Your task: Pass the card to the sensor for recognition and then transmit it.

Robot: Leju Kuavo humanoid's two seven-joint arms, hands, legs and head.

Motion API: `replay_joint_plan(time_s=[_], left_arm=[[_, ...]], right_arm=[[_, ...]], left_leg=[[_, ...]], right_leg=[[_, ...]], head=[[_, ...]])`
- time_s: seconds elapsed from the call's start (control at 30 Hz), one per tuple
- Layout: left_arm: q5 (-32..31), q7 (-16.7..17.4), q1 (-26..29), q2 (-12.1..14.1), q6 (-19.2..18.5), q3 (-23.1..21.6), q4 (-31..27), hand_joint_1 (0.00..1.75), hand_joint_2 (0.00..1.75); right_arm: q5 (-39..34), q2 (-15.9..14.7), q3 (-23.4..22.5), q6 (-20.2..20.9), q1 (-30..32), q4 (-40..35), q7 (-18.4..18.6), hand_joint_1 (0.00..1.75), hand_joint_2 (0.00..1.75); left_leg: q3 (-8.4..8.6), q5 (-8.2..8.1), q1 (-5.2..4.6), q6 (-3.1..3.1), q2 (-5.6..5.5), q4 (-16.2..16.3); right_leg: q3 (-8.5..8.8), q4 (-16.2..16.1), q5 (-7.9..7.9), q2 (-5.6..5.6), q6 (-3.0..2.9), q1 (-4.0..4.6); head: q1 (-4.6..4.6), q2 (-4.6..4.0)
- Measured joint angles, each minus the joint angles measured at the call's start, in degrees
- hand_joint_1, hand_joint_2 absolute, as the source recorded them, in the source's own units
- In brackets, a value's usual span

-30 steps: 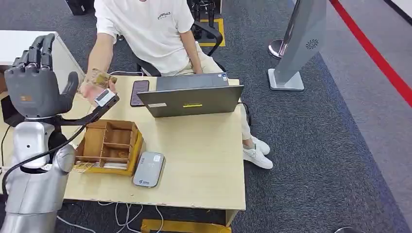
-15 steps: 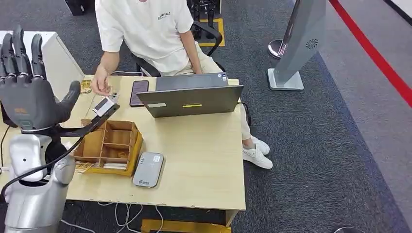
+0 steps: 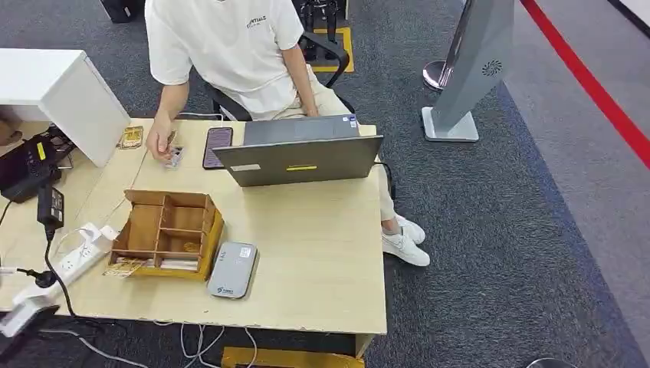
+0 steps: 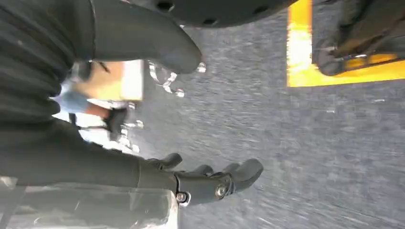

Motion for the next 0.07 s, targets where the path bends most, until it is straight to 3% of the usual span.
replay_joint_plan(time_s=[0.03,0.07], left_arm=[[-0.1,-4.5,-1.9,-1.6,-7.2,9.1,0.4,0.0,1.75],[0.1,-7.1,-3.9,-3.0,-11.7,17.0,1.5,0.0,0.0]], right_arm=[[0.4,0.0,-0.1,0.0,0.1,0.0,0.0,0.0,1.75],[0.7,-0.1,-0.2,0.0,0.1,0.0,0.0,0.0,1.75]], left_leg=[[-0.07,0.01,0.0,0.0,-0.09,0.0],[-0.06,0.0,0.01,0.0,-0.08,0.0]], right_leg=[[0.0,0.0,0.0,-0.09,0.01,0.01],[-0.03,0.0,0.0,-0.08,0.0,0.02]], head=[[-0.09,0.0],[0.04,0.0]])
